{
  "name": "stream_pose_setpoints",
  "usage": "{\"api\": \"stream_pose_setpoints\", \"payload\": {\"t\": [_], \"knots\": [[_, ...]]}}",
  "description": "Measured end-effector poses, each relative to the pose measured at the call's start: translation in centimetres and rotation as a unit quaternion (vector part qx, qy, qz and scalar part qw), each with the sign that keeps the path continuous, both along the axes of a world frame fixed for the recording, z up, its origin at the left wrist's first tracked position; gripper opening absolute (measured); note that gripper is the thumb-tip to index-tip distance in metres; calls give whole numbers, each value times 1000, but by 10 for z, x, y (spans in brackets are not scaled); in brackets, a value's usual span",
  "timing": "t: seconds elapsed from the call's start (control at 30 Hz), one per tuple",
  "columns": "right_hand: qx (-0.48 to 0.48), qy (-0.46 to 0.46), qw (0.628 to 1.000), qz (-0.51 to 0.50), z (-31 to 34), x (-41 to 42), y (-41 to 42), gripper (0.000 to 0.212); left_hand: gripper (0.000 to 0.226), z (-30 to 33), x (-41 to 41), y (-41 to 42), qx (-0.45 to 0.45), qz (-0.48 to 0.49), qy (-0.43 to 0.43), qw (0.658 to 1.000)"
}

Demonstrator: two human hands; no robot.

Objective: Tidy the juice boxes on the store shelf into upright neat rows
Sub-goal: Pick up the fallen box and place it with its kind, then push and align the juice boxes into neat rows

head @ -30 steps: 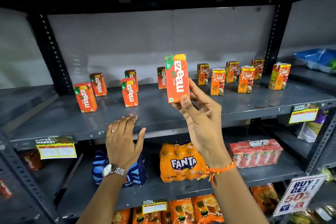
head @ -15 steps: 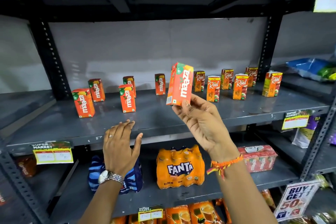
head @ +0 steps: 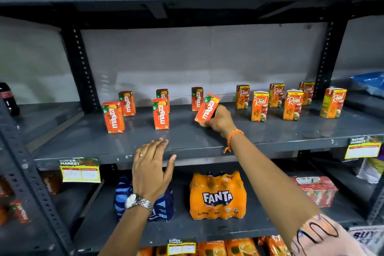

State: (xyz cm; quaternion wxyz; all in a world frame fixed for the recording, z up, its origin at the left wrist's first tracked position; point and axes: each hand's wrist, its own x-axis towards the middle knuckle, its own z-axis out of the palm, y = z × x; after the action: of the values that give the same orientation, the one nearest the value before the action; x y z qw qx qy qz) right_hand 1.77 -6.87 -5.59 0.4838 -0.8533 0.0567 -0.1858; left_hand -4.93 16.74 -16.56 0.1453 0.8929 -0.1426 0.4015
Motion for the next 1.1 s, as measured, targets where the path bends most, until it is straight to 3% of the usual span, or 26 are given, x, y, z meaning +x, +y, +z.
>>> {"api": "stream_pose_setpoints", "payload": {"t": [0.17,0.3,0.37,0.47,0.6,0.67,0.77,0.9,1.1], "knots": [[-101,27,995,8,-1,21,4,61,53,1,-1,4,7,-8,15,1000],[-92,24,995,15,-6,23,4,57,48,13,-8,2,4,-1,16,1000],[-68,30,997,32,-7,22,1,59,39,30,-8,3,-25,1,28,999],[-35,27,998,50,-8,20,-3,63,23,63,17,12,-137,-37,117,983],[-12,16,995,94,-6,16,1,72,88,101,73,25,-201,-22,312,928],[-17,11,994,108,-7,16,2,74,101,106,92,28,-235,-68,356,902],[-23,11,994,111,-7,18,-1,67,88,107,108,26,-247,-129,367,887],[-62,10,993,99,-8,21,-3,57,55,105,112,22,-225,-125,338,905],[-110,7,991,75,-9,19,-2,50,46,102,110,19,-202,-96,310,924]]}}
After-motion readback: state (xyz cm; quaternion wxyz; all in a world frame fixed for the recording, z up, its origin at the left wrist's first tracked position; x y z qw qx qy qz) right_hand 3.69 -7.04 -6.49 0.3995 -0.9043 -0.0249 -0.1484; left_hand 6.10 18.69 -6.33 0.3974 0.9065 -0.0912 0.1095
